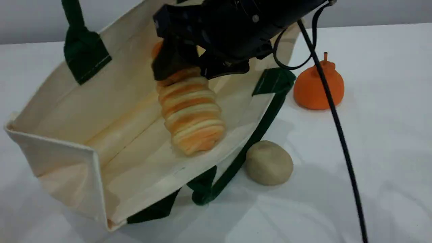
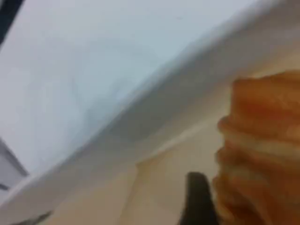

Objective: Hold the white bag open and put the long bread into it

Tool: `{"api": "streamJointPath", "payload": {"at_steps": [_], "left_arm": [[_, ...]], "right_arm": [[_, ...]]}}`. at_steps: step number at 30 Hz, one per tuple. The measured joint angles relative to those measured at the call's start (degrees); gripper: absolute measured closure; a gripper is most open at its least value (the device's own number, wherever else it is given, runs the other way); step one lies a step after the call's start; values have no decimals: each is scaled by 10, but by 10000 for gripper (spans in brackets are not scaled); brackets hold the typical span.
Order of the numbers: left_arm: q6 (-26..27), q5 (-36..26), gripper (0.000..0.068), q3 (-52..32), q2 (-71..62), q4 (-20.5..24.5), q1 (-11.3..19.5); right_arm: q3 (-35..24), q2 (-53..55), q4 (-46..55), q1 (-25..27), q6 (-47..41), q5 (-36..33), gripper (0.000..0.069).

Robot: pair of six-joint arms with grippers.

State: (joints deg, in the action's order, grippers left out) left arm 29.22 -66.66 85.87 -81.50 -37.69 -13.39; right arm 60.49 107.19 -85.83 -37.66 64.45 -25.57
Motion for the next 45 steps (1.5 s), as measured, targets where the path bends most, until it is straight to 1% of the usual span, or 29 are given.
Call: {"api": "streamJointPath", "payload": {"at_steps": [2,4,8,14,17,19,22,26,29,32,38,40,42,45], "left_arm": [[0,0,587,0,0,0,0],[3,0,587,0,0,1,0],[3,0,587,0,0,2,0],[3,3,587,0,0,2,0],[3,7,587,0,0,12,0],[2,15,587,0,0,27,0],[-13,24,587,0,0,53,0],[-16,41,587,-2,-1,58,0],[-16,45,587,-3,-2,59,0],[-10,54,587,-11,-11,59,0],[-10,110,587,-59,-37,59,0],[-10,132,582,-76,-41,59,0],[-10,145,568,-88,-47,61,0],[-2,151,520,-92,-60,64,0]], "right_arm": [[0,-6,-12,0,18,-14,182],[0,-19,-10,0,25,-29,165],[0,-54,5,0,34,-38,163],[-1,-110,66,1,24,-19,162],[-1,-132,117,14,-14,-20,162],[-1,-146,152,27,-47,-28,162],[-1,-169,212,50,-93,-51,164],[-1,-198,285,76,-151,-69,178],[-1,-210,321,82,-175,-79,194],[-1,-222,324,82,-177,-93,204],[-1,-246,338,82,-180,-98,207],[-1,-250,338,82,-181,-110,207],[-1,-250,338,82,-182,-113,207],[-1,-250,338,82,-183,-121,207]]}}
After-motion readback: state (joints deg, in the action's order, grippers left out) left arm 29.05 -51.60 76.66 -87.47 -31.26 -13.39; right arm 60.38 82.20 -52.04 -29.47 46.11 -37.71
